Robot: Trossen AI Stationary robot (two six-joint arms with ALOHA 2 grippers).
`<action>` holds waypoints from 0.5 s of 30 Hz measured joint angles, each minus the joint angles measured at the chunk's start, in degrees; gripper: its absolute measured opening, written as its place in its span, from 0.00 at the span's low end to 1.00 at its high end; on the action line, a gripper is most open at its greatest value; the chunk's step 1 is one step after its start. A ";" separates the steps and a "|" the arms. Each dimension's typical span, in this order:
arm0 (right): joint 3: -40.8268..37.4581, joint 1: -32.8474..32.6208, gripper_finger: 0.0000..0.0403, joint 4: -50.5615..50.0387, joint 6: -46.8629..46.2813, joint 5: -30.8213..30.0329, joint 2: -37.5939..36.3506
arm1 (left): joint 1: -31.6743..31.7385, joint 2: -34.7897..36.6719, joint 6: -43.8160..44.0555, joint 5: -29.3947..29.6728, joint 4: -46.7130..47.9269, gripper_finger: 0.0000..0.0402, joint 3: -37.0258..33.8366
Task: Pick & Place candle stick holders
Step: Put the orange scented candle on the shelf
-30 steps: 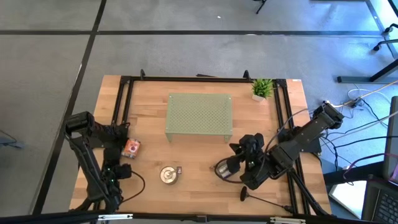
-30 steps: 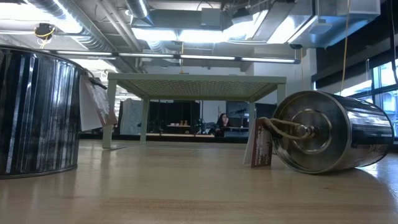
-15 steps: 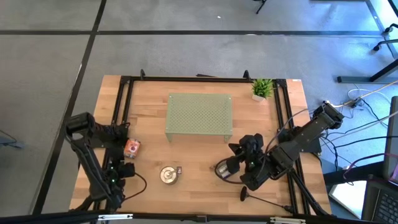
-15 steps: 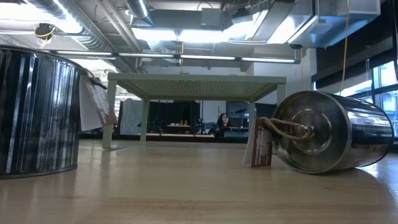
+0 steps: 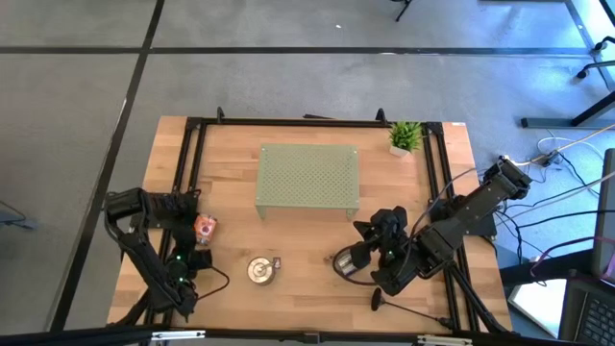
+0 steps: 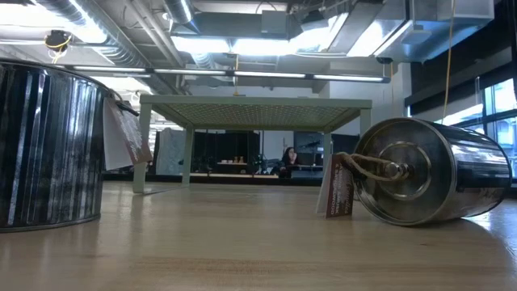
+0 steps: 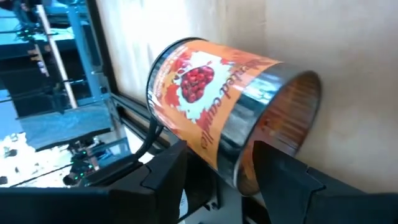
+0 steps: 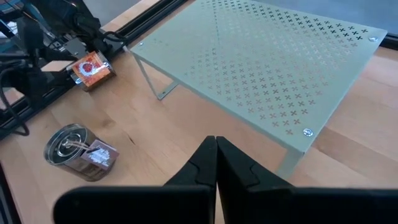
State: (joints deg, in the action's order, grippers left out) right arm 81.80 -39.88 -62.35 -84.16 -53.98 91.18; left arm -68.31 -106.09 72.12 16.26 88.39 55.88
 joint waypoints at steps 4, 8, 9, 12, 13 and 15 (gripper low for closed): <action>0.00 -0.22 0.01 -0.04 0.20 0.00 0.42 | 0.00 -0.02 0.65 0.98 0.20 0.45 -1.34; 0.04 -0.30 0.01 0.22 0.17 0.06 1.45 | 0.27 -0.02 0.72 1.54 0.30 0.44 -2.81; 0.04 -0.31 0.01 0.28 0.17 0.16 1.73 | 0.39 -0.02 0.74 1.53 0.29 0.43 -3.14; 0.04 -0.31 0.01 0.37 0.15 0.45 2.54 | 0.57 -0.02 0.62 1.59 0.32 0.37 -3.84; 0.04 -0.31 0.01 0.39 0.15 0.62 2.78 | 0.59 -0.02 0.11 1.84 0.31 0.33 -3.85; 0.04 -0.31 0.01 0.44 0.13 0.84 2.99 | 0.61 -0.02 -1.15 2.27 0.27 0.24 -3.85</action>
State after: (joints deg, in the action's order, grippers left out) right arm 81.84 -40.18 -61.91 -84.03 -53.13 94.17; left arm -67.70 -106.10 70.97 18.53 88.66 52.03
